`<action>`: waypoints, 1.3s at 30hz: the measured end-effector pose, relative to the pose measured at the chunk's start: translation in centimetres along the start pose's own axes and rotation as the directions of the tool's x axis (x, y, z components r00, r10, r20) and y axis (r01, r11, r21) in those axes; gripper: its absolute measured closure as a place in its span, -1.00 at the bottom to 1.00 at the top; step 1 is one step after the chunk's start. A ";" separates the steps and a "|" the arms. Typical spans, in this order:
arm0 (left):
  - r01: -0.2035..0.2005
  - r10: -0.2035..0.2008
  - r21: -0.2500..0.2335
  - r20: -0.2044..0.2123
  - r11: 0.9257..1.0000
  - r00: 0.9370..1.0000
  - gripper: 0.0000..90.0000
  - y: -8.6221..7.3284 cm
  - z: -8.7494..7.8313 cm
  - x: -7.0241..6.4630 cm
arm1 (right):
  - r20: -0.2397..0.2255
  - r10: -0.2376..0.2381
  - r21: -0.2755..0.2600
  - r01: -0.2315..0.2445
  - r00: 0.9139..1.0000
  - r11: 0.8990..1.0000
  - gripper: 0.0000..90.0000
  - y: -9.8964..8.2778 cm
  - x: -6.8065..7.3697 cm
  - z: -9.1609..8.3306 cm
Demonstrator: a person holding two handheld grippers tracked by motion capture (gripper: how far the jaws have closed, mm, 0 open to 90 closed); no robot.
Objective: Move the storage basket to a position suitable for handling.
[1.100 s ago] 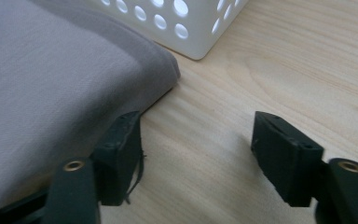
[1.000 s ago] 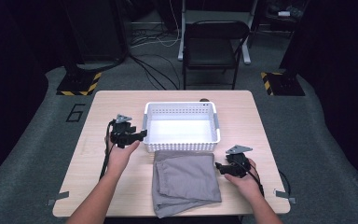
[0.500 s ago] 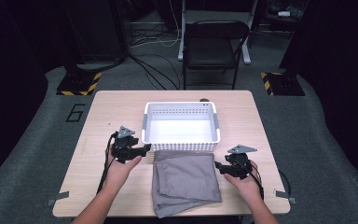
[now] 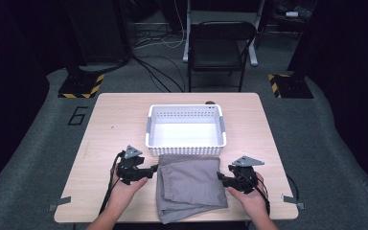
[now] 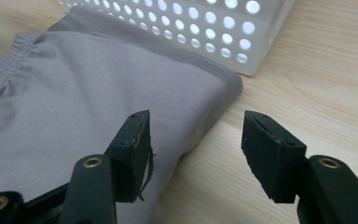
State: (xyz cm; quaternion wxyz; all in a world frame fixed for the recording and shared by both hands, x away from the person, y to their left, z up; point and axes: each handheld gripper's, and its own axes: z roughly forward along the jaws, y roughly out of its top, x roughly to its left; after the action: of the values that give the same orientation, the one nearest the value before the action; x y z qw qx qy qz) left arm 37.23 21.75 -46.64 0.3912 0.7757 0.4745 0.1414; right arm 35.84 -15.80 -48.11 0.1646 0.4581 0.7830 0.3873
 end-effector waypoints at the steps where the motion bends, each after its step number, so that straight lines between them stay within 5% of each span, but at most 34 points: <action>1: 0.003 -0.003 -0.003 0.003 1.000 1.000 -0.28 -0.2 0.1 -0.1 | 0.005 -0.005 0.000 0.005 1.000 1.000 -0.07 0.0 0.2 0.1; 7: 0.009 -0.009 0.011 -0.006 1.000 1.000 -0.29 -1.2 1.1 -0.5 | -0.002 -0.030 -0.001 0.030 1.000 1.000 -0.08 -0.1 0.5 0.7; 12: -0.038 0.039 0.059 -0.020 0.998 0.999 -0.31 -1.7 1.9 -0.5 | -0.006 -0.040 0.015 0.040 0.999 0.999 -0.08 -0.2 0.6 1.1; 39: -0.054 0.054 0.060 0.001 0.997 0.999 -0.38 -2.2 4.0 -2.7 | -0.029 -0.044 0.064 0.045 0.999 0.997 -0.11 -0.7 0.9 2.4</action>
State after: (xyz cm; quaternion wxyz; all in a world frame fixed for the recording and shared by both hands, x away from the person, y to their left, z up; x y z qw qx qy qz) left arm 36.85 18.13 -50.54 0.3638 0.7995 0.4576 0.1378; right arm 36.45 -14.08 -50.11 0.1477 0.4403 0.8072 0.3644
